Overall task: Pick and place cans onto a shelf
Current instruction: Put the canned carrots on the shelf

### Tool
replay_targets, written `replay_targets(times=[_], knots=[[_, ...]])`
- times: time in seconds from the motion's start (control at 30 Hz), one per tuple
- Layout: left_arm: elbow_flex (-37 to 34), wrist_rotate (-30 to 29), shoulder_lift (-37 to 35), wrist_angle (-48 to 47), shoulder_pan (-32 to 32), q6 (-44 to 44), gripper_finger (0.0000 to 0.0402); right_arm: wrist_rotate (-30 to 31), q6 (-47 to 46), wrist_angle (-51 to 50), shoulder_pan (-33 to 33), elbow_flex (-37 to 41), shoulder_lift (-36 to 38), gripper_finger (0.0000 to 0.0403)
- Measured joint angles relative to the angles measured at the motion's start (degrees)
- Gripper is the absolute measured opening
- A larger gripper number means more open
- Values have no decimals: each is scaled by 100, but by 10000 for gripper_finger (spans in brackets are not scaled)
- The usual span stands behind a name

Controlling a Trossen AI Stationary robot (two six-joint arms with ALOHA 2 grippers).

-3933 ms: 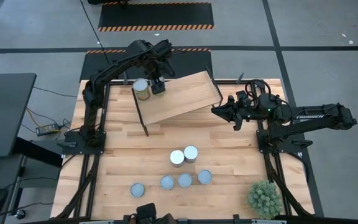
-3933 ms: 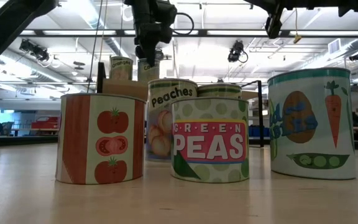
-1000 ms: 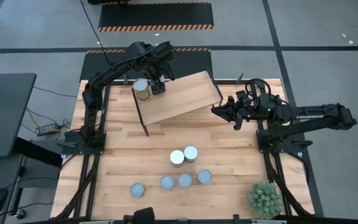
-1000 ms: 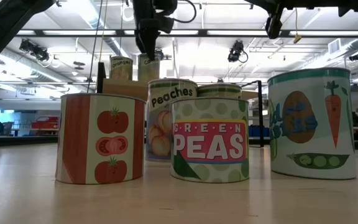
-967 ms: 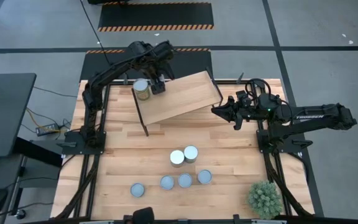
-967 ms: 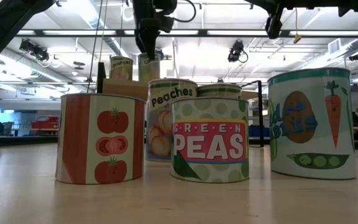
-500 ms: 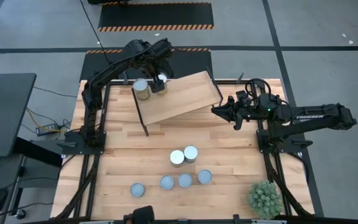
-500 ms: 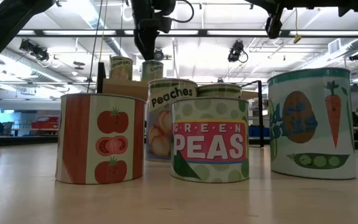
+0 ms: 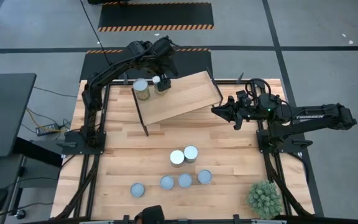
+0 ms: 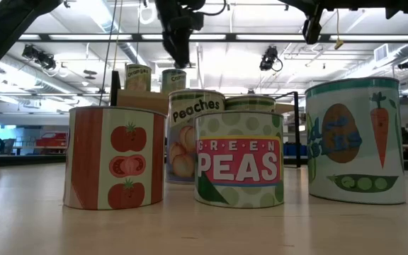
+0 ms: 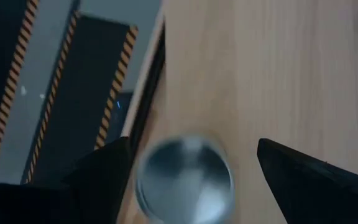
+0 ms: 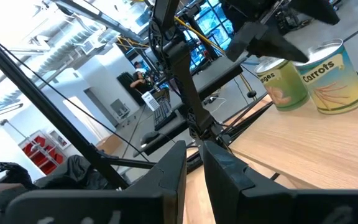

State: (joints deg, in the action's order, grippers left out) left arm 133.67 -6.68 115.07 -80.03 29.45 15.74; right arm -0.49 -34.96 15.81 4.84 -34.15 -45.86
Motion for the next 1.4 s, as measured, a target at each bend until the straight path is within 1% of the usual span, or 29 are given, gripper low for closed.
replay_targets(times=[0.13,0.23,0.37,0.47,0.63,0.8,0.97,1.4], knots=[[0,-57,0,641,0,-50,357,90,0,0,2,0,1,62],[5,-45,56,761,34,-71,357,90,0,0,0,0,0,61],[-3,41,346,509,233,-309,357,90,0,0,0,0,0,62],[-7,64,445,502,339,-341,357,92,-2,0,0,0,1,62],[-4,94,457,389,350,-310,357,92,-87,0,0,0,0,62],[-4,91,457,-121,392,-230,357,91,-86,10,0,0,-1,62],[-4,78,457,-213,374,-157,357,90,-87,13,0,0,0,62],[-2,90,457,-839,372,-160,357,92,-87,15,0,0,1,62]])
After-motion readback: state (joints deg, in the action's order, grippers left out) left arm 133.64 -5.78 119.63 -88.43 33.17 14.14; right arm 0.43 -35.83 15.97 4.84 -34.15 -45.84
